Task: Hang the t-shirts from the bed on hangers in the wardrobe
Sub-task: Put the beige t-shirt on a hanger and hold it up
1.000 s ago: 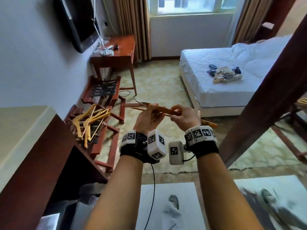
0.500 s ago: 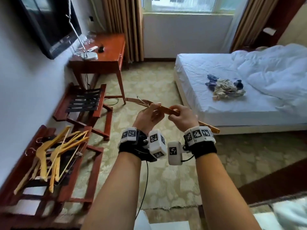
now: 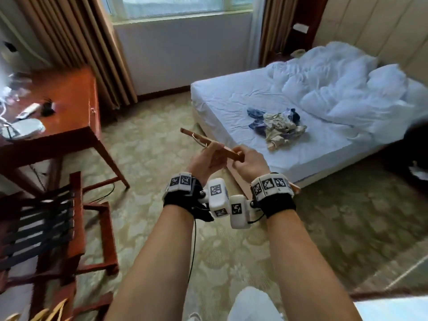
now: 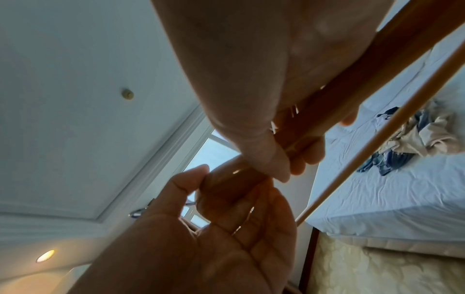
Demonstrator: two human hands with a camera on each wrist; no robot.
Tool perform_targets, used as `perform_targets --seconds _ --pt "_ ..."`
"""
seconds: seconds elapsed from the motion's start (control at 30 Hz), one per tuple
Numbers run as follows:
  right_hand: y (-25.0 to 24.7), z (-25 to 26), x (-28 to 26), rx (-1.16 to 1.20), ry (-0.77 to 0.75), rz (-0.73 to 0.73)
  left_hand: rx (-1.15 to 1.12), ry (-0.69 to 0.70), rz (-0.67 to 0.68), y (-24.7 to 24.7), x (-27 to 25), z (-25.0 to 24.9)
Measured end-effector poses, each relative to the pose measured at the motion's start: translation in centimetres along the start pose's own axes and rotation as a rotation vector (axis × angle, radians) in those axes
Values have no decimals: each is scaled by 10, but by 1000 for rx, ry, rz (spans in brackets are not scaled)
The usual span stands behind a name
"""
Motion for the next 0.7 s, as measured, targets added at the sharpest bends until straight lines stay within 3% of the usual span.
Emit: perform_targets --seconds 0.27,0.7 --pt "-54 -60 166 72 85 -117 265 -47 141 72 192 -21" --pt "-183 -154 440 -18 217 -52 408 -175 301 242 472 -52"
Point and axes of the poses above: each hand's wrist, its own x-axis towards the middle knuckle, its own y-axis out of the palm, z = x × y, the point moved 10 cm from there along x, towards the middle knuckle, and after that the axes turned 7 degrees about x, right-handed, at the moved point
